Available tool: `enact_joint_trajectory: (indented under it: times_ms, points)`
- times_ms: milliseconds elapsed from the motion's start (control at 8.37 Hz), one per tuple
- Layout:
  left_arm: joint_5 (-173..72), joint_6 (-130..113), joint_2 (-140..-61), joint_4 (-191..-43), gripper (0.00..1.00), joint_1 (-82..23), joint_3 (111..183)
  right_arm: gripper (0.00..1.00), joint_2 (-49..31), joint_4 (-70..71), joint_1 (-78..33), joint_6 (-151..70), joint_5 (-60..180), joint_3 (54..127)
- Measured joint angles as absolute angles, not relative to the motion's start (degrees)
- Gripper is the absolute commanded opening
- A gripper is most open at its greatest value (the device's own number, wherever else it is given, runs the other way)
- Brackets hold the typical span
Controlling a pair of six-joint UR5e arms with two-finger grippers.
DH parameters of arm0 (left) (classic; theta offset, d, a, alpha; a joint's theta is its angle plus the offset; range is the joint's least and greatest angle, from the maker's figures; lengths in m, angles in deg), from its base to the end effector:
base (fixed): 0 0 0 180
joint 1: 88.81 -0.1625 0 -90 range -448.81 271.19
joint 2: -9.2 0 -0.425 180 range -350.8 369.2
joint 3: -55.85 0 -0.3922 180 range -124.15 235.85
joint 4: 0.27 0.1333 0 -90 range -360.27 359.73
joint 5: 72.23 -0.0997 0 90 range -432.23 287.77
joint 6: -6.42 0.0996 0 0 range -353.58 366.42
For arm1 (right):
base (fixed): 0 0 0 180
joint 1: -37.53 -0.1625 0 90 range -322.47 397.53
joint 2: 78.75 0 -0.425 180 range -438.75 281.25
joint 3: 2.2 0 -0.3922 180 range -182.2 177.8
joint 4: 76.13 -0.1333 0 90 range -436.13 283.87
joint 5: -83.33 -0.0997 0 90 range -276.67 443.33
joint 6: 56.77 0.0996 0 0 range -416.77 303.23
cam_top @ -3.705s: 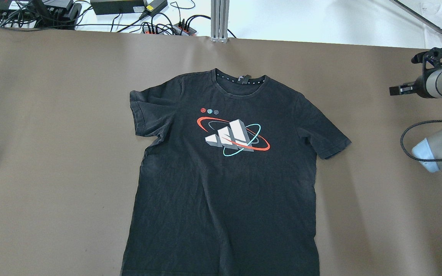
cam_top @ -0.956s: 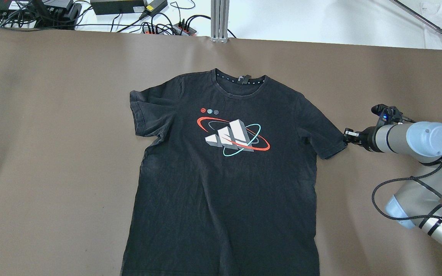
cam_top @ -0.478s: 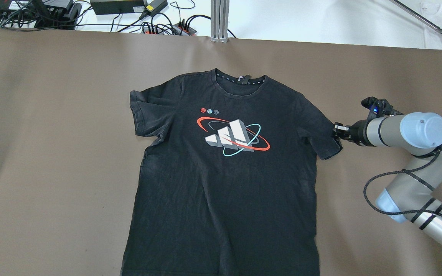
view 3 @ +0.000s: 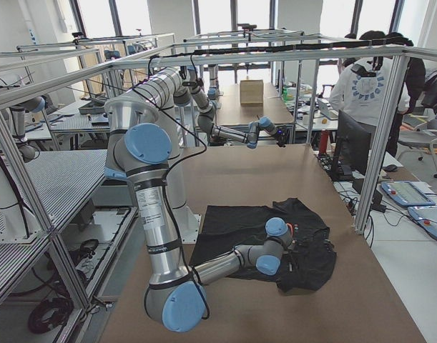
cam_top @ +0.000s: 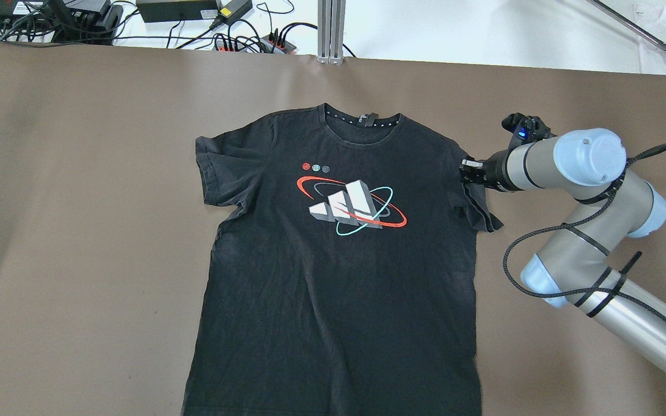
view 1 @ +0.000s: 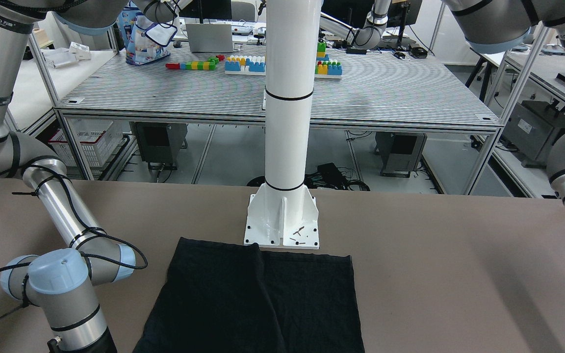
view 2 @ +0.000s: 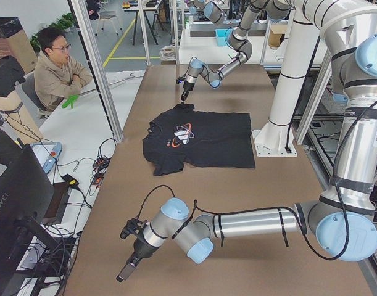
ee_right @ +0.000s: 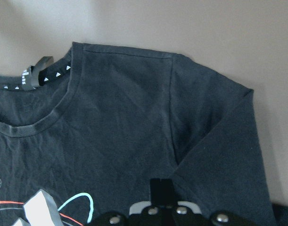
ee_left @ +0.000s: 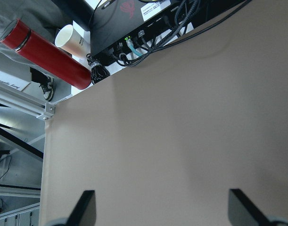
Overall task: Fold clothes
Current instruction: 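Move the right gripper along the shoulder toward the collar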
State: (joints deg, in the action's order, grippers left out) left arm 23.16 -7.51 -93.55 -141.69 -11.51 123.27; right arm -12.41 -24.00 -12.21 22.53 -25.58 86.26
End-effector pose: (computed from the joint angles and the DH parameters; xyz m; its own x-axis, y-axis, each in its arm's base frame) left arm 0.0155 -0.6327 0.6520 0.9689 0.0958 -0.2280 0.0709 0.7755 0.6274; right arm -0.3529 -0.5730 0.3649 0.4180 0.2218 0.8810 -0.4712 0.8820 0.0015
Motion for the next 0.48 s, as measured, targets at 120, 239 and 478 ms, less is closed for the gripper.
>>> enact_joint_trajectory:
  times_ms: [120, 239, 478]
  points:
    - [23.1, -7.8, -93.6, -141.7, 1.0, -11.7, 123.3, 0.0, -15.0, -21.8, -12.1, 23.5, -24.9, 85.7]
    - [23.1, -7.9, -93.7, -141.7, 1.0, -11.9, 123.3, 0.0, -16.7, -20.5, -12.0, 24.3, -23.7, 85.0]
    - [23.1, -8.0, -93.7, -141.7, 1.0, -12.0, 123.2, 0.0, -19.4, -19.6, -11.9, 24.8, -22.4, 82.4]
